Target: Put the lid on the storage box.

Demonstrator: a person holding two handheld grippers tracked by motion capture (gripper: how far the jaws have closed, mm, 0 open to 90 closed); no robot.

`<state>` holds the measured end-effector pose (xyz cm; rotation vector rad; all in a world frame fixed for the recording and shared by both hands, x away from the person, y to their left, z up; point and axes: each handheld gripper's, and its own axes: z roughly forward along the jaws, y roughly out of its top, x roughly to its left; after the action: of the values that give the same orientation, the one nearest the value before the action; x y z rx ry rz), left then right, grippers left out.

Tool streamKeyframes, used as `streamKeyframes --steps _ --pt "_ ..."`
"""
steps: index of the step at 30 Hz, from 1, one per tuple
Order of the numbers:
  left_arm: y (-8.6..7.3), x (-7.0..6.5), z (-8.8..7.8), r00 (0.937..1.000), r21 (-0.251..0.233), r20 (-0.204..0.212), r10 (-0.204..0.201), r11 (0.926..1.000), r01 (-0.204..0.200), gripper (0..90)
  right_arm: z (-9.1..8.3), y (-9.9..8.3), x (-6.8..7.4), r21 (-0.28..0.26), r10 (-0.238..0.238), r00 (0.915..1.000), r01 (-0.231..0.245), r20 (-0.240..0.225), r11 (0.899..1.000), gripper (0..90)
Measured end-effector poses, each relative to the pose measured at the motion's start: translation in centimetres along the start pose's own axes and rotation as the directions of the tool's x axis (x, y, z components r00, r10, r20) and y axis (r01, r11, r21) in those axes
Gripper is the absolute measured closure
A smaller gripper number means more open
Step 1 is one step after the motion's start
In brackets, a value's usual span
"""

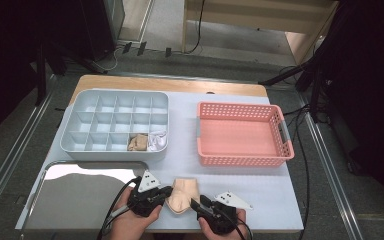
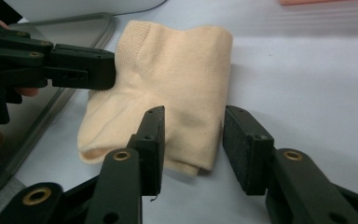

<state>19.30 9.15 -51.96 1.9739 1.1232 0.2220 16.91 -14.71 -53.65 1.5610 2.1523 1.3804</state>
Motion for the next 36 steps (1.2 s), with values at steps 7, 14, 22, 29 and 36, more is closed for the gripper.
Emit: streamKeyframes --steps 7,14,22,29,36 --pt "0.0 -0.2 0.0 1.0 -0.008 0.0 -0.002 1.0 0.002 88.2 -0.1 -0.1 -0.1 0.012 0.011 0.9998 -0.011 -0.017 1.0 84.1" --pt "0.1 -0.3 -0.2 0.9998 -0.01 0.016 -0.014 0.9998 0.014 85.1 -0.4 0.3 -0.5 0.008 -0.005 1.0 0.005 -0.007 1.0 85.2" --pt "1.1 -1.0 -1.7 0.9998 -0.077 0.009 -0.02 0.9968 0.021 74.5 -0.8 0.6 -0.7 -0.001 -0.006 0.9999 0.006 -0.015 1.0 85.1" --pt "1.5 -3.3 -0.5 0.9981 -0.047 0.031 0.052 0.9976 -0.051 82.9 -0.9 0.7 -0.5 -0.009 -0.019 0.9997 0.018 -0.018 1.0 84.8" --pt "1.6 -3.2 1.6 0.998 0.036 0.003 0.064 0.9973 -0.064 86.6 -1.3 1.0 -0.6 -0.019 -0.01 0.9993 0.01 -0.036 1.0 85.1"
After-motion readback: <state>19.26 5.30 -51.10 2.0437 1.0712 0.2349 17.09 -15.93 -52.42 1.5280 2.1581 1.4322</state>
